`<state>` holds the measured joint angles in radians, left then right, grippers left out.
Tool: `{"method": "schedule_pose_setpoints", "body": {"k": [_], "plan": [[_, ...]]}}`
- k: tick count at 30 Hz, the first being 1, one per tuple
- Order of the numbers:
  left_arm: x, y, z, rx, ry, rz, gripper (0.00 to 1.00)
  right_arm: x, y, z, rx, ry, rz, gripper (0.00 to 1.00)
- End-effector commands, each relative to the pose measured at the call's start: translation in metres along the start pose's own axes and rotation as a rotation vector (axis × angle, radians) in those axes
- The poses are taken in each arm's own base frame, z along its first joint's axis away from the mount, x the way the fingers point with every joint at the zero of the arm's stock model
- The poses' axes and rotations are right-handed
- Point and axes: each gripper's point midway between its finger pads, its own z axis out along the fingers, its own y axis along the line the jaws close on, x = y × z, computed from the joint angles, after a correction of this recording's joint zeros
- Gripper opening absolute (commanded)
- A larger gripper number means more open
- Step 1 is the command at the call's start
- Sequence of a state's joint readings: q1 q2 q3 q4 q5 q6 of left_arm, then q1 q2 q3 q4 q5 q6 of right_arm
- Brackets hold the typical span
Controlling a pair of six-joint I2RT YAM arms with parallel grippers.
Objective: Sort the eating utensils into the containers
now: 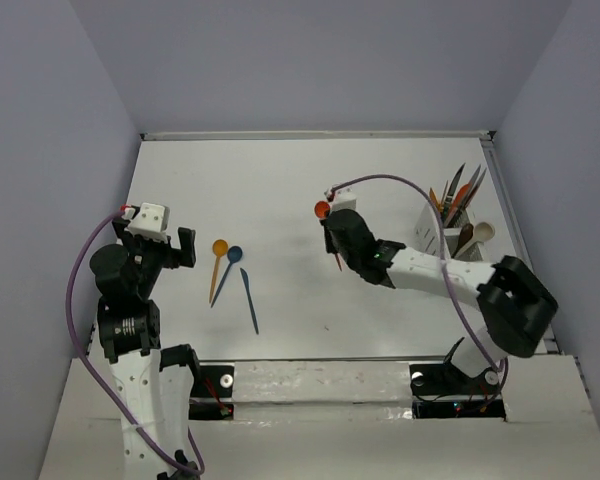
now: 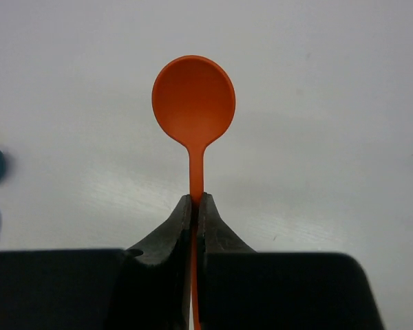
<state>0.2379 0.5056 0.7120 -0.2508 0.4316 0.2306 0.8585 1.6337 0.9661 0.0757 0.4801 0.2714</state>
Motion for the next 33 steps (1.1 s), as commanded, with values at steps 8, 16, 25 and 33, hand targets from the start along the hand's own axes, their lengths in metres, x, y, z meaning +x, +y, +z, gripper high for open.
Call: {"method": "schedule_pose_setpoints", "body": {"k": [8,16,25,33], "plan": [[-0.013,-0.004,-0.003,0.022,-0.061,0.035,0.99,-0.128,-0.178,-0.134,0.555,-0.591,0.393,0.0],[-0.014,-0.007,-0.004,0.037,-0.07,0.041,0.99,-0.077,-0.309,-0.185,1.008,-0.629,0.534,0.0],[-0.012,-0.013,-0.003,0.077,-0.061,0.046,0.99,-0.049,-0.33,-0.194,1.121,-0.592,0.526,0.0],[-0.016,-0.015,-0.007,0.08,-0.083,0.059,0.99,-0.011,-0.323,-0.172,1.068,-0.494,0.533,0.0]]}}
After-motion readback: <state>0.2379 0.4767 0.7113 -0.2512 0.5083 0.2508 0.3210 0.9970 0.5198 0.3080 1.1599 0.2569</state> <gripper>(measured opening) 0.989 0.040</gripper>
